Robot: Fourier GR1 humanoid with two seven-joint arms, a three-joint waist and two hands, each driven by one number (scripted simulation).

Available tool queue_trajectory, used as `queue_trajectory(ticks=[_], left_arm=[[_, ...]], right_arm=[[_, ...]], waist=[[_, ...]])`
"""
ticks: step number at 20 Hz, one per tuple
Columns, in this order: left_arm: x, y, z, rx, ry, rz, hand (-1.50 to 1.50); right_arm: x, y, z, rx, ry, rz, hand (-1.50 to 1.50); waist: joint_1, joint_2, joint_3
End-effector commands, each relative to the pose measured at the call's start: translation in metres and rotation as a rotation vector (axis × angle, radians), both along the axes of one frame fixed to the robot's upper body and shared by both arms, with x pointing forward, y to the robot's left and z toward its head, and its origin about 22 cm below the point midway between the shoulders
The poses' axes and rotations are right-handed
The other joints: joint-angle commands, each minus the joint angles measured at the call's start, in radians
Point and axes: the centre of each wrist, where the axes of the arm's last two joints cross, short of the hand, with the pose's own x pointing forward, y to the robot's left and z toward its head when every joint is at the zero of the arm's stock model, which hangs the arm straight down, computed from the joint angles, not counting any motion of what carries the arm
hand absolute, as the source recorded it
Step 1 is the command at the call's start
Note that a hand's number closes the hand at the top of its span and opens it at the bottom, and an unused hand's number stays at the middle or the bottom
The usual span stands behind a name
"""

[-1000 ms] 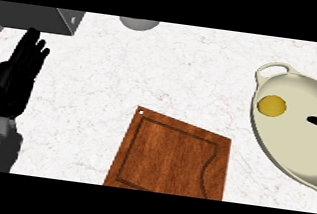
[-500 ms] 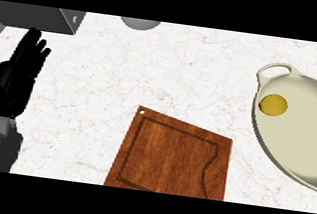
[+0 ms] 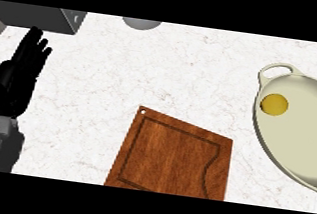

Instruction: Pick the lemon from the cutting board and place it in the pot

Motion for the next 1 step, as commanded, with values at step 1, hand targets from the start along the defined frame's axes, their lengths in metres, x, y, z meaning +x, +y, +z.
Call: queue_trajectory(ticks=[1], left_arm=[[0.0024, -0.0002, -0.0009, 0.002, 0.010, -0.011, 0.00]], right_arm=[[-0.0146, -0.0082, -0.0032, 0.041, -0.043, 0.095, -1.50]], waist=[[0.000, 0.001, 0.001]])
